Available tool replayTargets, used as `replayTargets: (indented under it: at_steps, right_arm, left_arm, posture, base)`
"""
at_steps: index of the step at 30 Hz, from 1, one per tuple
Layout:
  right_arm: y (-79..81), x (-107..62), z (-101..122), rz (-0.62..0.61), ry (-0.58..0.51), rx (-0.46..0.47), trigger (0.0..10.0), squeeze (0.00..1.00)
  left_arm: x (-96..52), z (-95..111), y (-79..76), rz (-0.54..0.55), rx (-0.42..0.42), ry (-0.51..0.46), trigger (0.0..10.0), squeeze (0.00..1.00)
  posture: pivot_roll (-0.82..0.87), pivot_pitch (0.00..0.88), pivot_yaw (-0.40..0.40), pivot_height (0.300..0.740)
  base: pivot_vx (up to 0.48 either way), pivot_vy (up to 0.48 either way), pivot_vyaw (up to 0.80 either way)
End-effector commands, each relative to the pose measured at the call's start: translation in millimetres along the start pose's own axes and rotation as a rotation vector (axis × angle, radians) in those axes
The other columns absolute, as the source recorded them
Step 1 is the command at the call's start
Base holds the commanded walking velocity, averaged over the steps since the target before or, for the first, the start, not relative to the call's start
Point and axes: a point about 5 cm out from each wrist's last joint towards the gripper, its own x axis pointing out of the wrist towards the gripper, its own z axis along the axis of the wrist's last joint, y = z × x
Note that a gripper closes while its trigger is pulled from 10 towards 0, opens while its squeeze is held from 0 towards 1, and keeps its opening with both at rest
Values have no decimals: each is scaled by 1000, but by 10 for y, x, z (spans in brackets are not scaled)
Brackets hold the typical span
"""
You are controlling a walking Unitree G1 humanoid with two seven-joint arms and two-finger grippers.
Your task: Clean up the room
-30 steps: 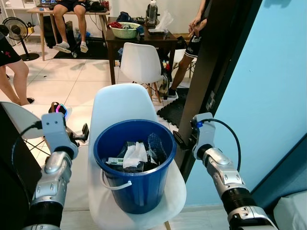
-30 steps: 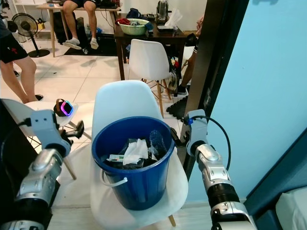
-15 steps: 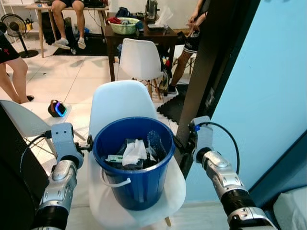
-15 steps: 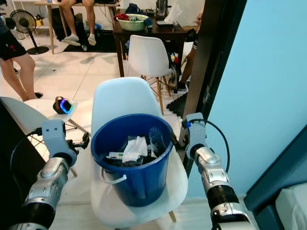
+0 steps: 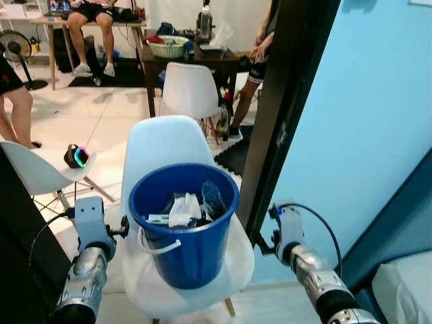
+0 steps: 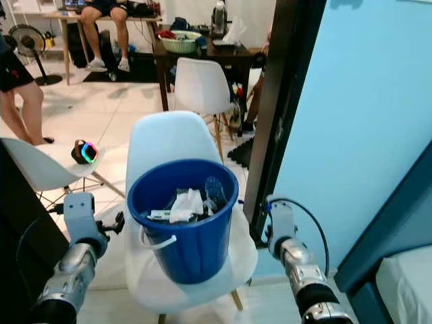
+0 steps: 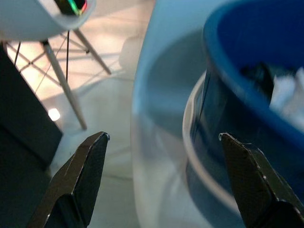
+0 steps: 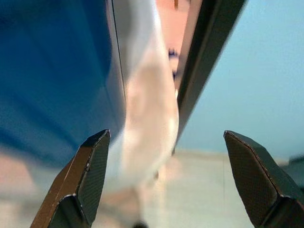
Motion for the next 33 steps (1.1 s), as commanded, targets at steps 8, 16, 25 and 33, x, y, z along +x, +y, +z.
replayTargets:
  at_steps: [8,16,25,33]
  right_arm:
    - [-184,-213,-653,-112,202,35,10000,0]
    - [-193,-314,-899,-142,283,68,10000,0]
    - [-112,-457,-1221,-153,382,123,10000,0]
    - [-33,-643,-1545,-155,519,97,10000,0]
  left_arm:
    - [-131,-422,110,48,6,146,10000,0]
    - [-205,-594,155,68,18,212,10000,0]
    - [-358,-862,232,103,40,316,10000,0]
    - [-658,-1283,248,71,157,535,10000,0]
  posture:
    - [-38,0,-43,740]
    - [-35,0,-43,740]
    - [-31,0,-47,740]
    - [-35,0,-48,740]
  base:
    - [-282,0,0]
    - [-292,0,0]
    - [-162,0,0]
    - [0,0,0]
